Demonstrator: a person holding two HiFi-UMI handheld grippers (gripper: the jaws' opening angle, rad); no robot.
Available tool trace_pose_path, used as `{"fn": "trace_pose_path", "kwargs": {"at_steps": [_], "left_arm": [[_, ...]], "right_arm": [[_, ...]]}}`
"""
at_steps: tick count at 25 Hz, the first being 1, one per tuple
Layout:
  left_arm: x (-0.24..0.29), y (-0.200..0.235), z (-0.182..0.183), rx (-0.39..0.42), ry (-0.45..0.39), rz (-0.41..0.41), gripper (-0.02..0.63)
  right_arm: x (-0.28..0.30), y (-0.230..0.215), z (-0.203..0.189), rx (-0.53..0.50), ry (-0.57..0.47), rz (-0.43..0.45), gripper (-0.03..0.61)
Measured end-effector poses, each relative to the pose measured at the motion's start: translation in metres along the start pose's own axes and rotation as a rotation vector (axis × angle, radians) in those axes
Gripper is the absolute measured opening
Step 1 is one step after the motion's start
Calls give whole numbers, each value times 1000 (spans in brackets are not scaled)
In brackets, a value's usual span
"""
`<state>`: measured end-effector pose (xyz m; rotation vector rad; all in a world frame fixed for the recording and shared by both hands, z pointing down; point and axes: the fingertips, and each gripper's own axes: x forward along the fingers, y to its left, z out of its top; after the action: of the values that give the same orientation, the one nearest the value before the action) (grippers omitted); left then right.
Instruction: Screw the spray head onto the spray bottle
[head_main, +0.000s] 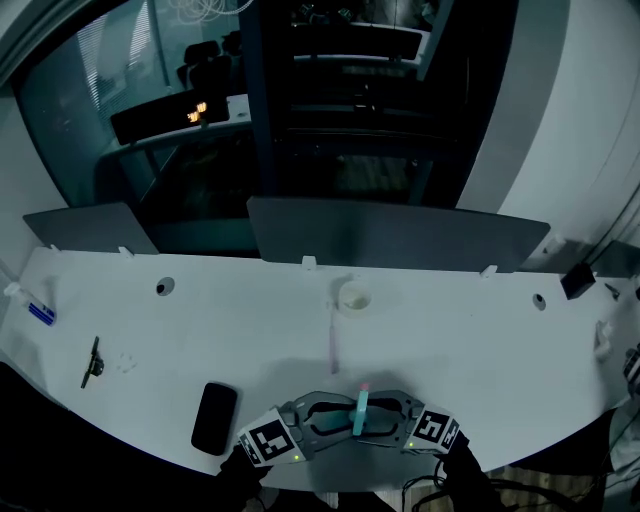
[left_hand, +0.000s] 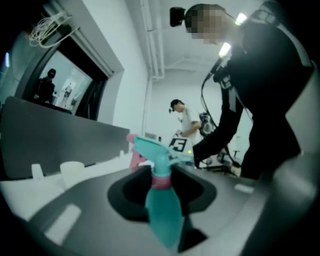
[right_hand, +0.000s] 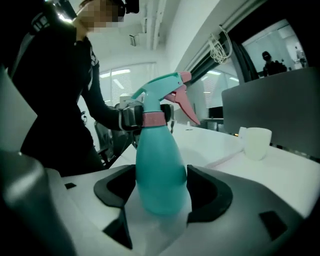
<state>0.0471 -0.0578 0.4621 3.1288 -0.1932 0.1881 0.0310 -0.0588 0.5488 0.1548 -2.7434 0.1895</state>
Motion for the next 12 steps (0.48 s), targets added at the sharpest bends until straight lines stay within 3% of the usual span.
{"fn": "trace_pose_path", "kwargs": {"at_steps": [2,5,8,10,12], "left_arm": [[-2,6,2,-11,-45,119,129],[-7,18,6,-49,-132,362,129],[-8,23,7,-92,-181,554,130],[-7,23,6,-128,-204,630,130],[-6,22,6,-136,-206,648,129]], "right_arm": [[-5,-4,0,60,-36,-144,316],[-20,-8,-3,132,-113,-430,316],[-19,-7,3,184,-137,-614,316],[-8,-8,6,222,-118,-700,316],[-3,-14,6,240,-101,-780,316]]}}
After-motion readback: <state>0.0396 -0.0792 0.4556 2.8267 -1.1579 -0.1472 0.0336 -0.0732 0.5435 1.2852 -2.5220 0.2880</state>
